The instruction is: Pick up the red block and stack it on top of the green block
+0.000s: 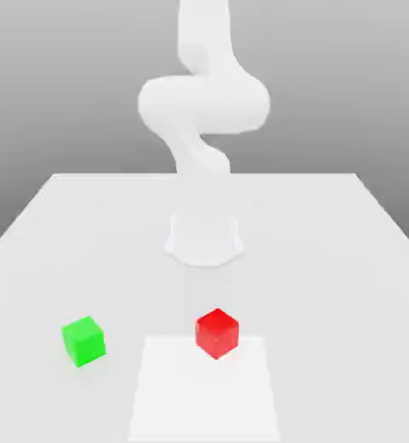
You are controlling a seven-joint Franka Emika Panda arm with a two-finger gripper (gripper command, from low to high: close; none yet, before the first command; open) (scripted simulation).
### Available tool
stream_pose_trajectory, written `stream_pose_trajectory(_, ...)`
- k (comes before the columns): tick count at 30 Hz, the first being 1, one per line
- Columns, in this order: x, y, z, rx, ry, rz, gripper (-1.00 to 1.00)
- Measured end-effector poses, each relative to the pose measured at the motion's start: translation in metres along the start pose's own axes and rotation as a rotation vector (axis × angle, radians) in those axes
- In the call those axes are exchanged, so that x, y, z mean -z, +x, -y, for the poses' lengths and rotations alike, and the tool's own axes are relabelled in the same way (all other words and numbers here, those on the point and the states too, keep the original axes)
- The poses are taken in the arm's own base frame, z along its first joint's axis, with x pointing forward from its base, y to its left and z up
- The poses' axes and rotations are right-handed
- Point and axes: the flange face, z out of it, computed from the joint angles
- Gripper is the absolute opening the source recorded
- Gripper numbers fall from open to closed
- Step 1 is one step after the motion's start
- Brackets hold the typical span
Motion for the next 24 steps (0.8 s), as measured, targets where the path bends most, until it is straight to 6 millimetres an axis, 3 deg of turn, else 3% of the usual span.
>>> stream_pose_trajectory(5, -0.117, -0.048, -0.029, 0.172, -0.111, 0.146, 0.0)
stream_pose_trajectory(11, -0.225, -0.13, -0.095, 0.37, -0.211, 0.357, 0.0)
stream_pose_trajectory(18, -0.315, -0.255, -0.205, 0.595, -0.28, 0.645, 0.0)
stream_pose_trajectory(23, -0.348, -0.288, -0.234, 0.618, -0.287, 0.675, 0.0)
stream_pose_trajectory(24, -0.353, -0.292, -0.238, 0.619, -0.287, 0.676, -1.0)
